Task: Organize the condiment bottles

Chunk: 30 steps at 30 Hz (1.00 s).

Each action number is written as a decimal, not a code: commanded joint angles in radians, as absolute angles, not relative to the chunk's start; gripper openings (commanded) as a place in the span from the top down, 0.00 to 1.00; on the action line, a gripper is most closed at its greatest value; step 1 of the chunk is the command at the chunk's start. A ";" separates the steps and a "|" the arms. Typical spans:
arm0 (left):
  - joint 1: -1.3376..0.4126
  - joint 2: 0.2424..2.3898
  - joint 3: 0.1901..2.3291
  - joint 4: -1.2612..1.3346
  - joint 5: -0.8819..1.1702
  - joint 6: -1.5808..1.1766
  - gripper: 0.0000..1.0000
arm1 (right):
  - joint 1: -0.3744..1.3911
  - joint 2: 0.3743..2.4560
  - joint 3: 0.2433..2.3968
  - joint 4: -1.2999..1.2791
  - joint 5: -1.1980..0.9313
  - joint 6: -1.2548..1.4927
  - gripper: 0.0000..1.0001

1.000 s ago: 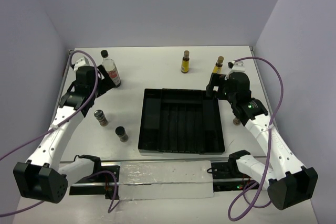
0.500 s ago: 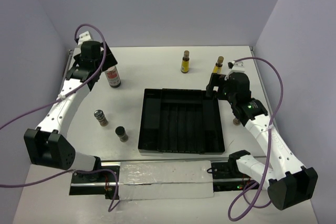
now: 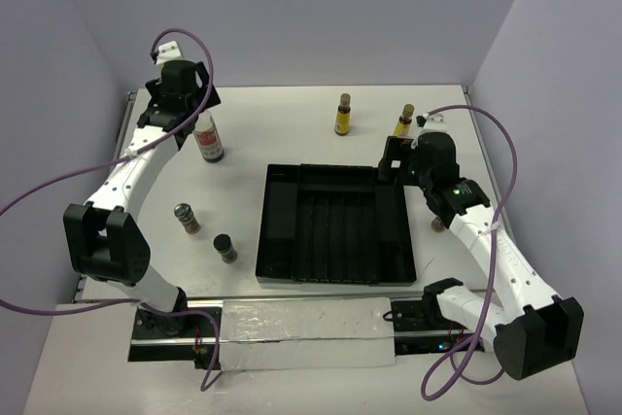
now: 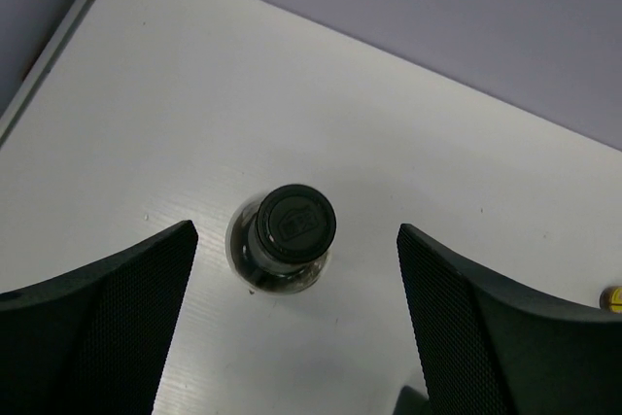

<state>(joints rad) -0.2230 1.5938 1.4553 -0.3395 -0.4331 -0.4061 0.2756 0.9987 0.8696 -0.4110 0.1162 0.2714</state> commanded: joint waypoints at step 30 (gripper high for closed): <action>-0.273 1.689 1.382 -0.092 -0.579 -0.264 0.32 | 0.280 1.097 0.940 -0.383 0.078 0.270 0.00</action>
